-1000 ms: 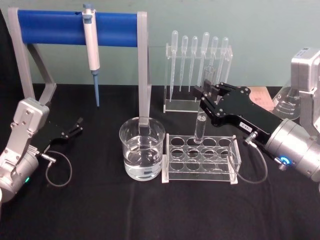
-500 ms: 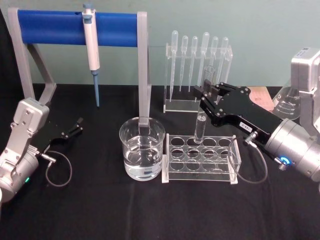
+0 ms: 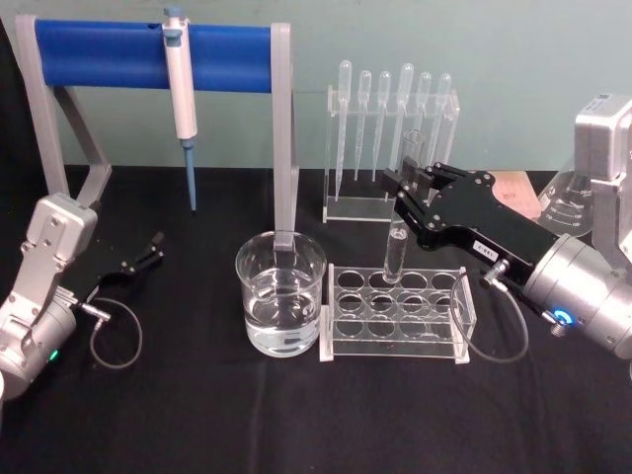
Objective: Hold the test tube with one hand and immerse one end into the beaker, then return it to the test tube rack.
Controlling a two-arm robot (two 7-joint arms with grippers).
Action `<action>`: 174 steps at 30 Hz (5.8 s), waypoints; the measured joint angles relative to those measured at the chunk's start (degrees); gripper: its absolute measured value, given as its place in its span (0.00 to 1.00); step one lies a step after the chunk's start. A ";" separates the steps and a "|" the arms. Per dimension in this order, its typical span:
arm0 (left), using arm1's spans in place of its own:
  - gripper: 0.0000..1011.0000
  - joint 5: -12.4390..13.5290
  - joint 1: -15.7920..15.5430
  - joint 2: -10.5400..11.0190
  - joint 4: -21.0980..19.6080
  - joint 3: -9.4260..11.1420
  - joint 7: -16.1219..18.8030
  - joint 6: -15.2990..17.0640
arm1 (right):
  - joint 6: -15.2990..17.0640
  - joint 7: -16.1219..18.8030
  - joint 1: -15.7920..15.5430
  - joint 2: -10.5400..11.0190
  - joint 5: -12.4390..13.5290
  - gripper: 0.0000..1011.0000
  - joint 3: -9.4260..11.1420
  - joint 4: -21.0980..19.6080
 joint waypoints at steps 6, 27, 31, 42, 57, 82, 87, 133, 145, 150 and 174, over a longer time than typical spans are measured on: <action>0.99 0.00 0.00 0.00 0.00 0.00 0.00 0.00 | 0.00 0.00 0.00 0.00 0.00 0.22 0.00 0.00; 0.99 0.00 0.00 0.00 0.00 0.00 0.00 0.00 | 0.00 0.00 0.00 0.00 0.00 0.22 0.00 0.00; 0.99 0.00 0.00 0.00 0.00 0.00 0.00 0.00 | 0.00 0.00 0.00 0.00 0.00 0.22 0.00 0.00; 0.99 0.00 0.00 0.00 0.00 0.00 0.00 0.00 | 0.00 0.00 0.00 0.00 0.00 0.22 0.00 0.00; 0.99 0.00 0.00 0.00 0.00 0.00 0.00 0.00 | 0.27 1.96 5.26 -2.51 -0.51 0.22 -3.89 0.20; 0.99 0.00 0.00 0.00 0.00 0.00 0.00 0.00 | -10.41 6.34 11.26 -12.06 -5.03 0.22 -12.75 19.92; 0.99 0.00 0.00 0.00 0.00 0.00 0.00 0.00 | -11.23 6.69 10.53 -12.48 -5.39 0.22 -12.71 21.67; 0.99 0.00 0.00 0.00 0.00 0.00 0.00 0.00 | -11.71 6.93 9.52 -12.44 -5.78 0.22 -12.12 22.22; 0.99 0.00 0.00 0.00 0.00 0.00 0.00 0.00 | -11.67 6.88 9.52 -12.44 -5.78 0.22 -12.12 22.22; 0.99 0.00 0.00 0.00 0.00 0.00 0.00 0.00 | -11.67 6.87 9.52 -12.44 -5.79 0.22 -12.12 22.22; 0.99 0.00 0.00 0.00 0.00 0.00 0.00 0.00 | -11.68 6.87 9.52 -12.44 -5.79 0.22 -12.12 22.22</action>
